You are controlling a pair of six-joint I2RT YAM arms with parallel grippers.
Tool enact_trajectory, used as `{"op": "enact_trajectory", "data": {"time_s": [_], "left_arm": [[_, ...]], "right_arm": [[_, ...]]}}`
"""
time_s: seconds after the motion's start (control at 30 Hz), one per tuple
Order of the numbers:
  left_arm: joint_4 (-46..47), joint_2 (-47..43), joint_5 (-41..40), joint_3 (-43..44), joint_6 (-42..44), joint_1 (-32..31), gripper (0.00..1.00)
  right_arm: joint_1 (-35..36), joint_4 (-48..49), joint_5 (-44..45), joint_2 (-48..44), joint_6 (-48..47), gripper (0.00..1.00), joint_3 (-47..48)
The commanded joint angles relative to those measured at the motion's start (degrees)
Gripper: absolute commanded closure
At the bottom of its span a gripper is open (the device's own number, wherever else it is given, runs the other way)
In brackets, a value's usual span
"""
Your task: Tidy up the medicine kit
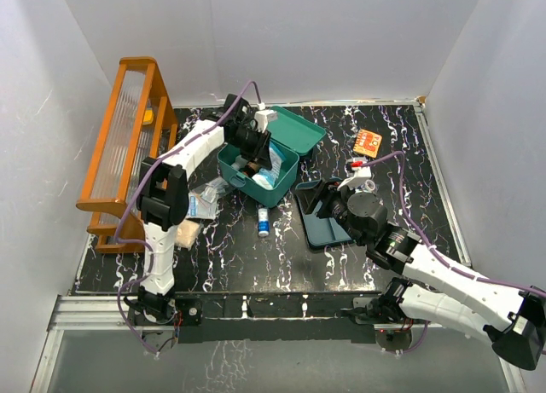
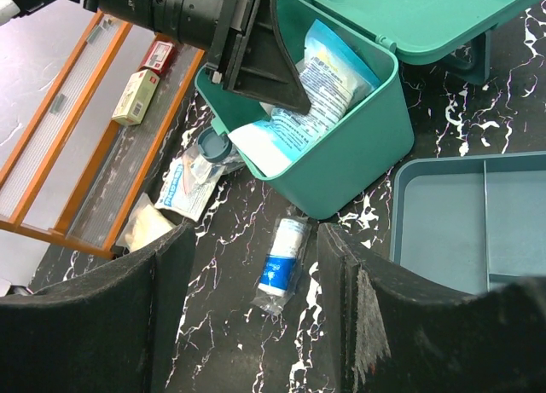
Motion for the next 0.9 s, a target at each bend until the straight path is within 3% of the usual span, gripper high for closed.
{"op": "enact_trajectory", "data": {"time_s": [0.0, 0.37, 0.63, 0.87], "left_arm": [[-7.57, 0.45, 4.44, 3.78, 10.37, -1.28, 0.84], [-18.35, 4.56, 9.41, 12.20, 21.61, -2.58, 0.82], [-21.28, 8.51, 11.57, 13.10, 25.17, -3.19, 0.83], [-16.55, 9.93, 3.63, 12.20, 20.85, -3.20, 0.84]], "right_arm": [[-0.13, 2.88, 0.86, -0.81, 0.37, 0.43, 1.46], [-0.13, -4.55, 7.15, 3.95, 6.52, 0.42, 5.39], [-1.63, -9.26, 5.34, 10.36, 11.13, 0.44, 10.03], [-2.10, -9.14, 4.14, 11.24, 11.89, 0.44, 9.80]]}}
